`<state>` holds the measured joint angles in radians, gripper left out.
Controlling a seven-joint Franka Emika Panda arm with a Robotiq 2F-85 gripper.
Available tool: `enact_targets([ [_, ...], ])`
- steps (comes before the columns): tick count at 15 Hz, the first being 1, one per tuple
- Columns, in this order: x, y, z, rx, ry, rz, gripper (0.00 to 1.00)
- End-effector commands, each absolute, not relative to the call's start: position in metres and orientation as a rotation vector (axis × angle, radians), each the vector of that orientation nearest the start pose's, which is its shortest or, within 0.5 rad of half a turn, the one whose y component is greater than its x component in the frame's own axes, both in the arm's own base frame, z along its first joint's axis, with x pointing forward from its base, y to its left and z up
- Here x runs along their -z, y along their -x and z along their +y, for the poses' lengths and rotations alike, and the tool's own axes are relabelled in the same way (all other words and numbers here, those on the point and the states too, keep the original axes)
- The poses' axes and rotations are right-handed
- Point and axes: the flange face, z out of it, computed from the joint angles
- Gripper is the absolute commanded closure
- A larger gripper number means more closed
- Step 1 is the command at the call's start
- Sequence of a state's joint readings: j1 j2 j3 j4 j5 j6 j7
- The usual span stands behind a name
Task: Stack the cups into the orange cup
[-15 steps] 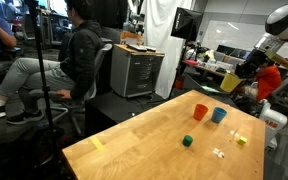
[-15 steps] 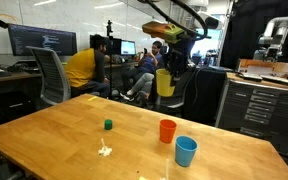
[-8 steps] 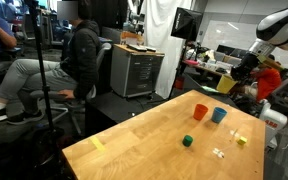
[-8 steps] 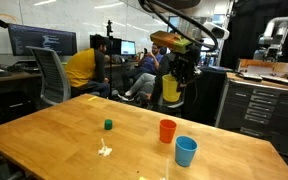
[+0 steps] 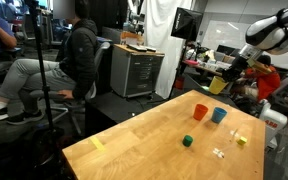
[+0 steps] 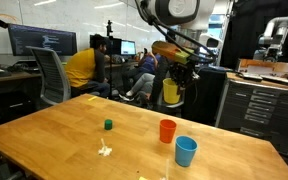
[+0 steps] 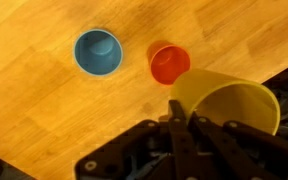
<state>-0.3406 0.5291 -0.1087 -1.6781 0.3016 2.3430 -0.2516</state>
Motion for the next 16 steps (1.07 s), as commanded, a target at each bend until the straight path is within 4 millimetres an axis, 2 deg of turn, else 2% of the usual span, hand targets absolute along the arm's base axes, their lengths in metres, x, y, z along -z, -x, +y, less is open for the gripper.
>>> enact_targets([
  [1, -0.297, -0.643, -0.286, 0.327, 2.976, 0.506, 0.97],
  [7, -0.265, -0.643, -0.290, 0.309, 2.984, 0.493, 0.97],
  [16, -0.238, -0.661, -0.299, 0.300, 2.989, 0.520, 0.97],
])
